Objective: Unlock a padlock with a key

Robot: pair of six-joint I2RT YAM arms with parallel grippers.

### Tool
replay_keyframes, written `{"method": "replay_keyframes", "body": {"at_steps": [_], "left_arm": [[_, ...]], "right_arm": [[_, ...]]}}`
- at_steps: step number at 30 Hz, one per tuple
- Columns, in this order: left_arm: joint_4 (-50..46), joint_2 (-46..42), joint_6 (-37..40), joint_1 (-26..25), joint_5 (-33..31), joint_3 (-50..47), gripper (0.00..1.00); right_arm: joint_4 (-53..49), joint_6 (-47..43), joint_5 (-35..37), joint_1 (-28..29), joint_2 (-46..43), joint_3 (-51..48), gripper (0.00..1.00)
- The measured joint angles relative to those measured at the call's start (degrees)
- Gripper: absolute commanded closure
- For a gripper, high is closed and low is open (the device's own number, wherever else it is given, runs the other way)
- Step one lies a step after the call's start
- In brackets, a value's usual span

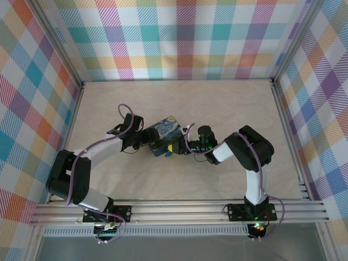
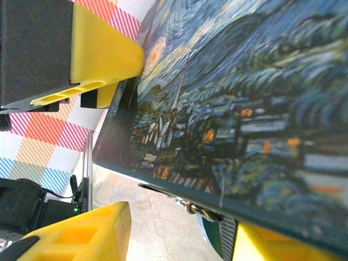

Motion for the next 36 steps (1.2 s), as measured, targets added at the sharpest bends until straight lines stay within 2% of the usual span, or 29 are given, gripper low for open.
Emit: {"method": "replay_keyframes", "body": {"at_steps": [13, 32, 36], "left_arm": [[0.59, -0.13, -1.66, -1.09, -0.66, -0.76, 0.22], [0.98, -0.22, -2.08, -1.40, -1.97, -0.81, 0.23], [1.09, -0.22, -2.10, -1.44, -2.29, -0.83, 0.23]], "right_arm": [[3.98, -2.08, -0.07, 0.02, 1.84, -1.46, 0.63], [5.16, -6.03, 1.64, 0.00, 3.30, -1.97, 0.91], [5.18, -6.03, 2.36, 0.07, 3.30, -2.62, 0.94]]}}
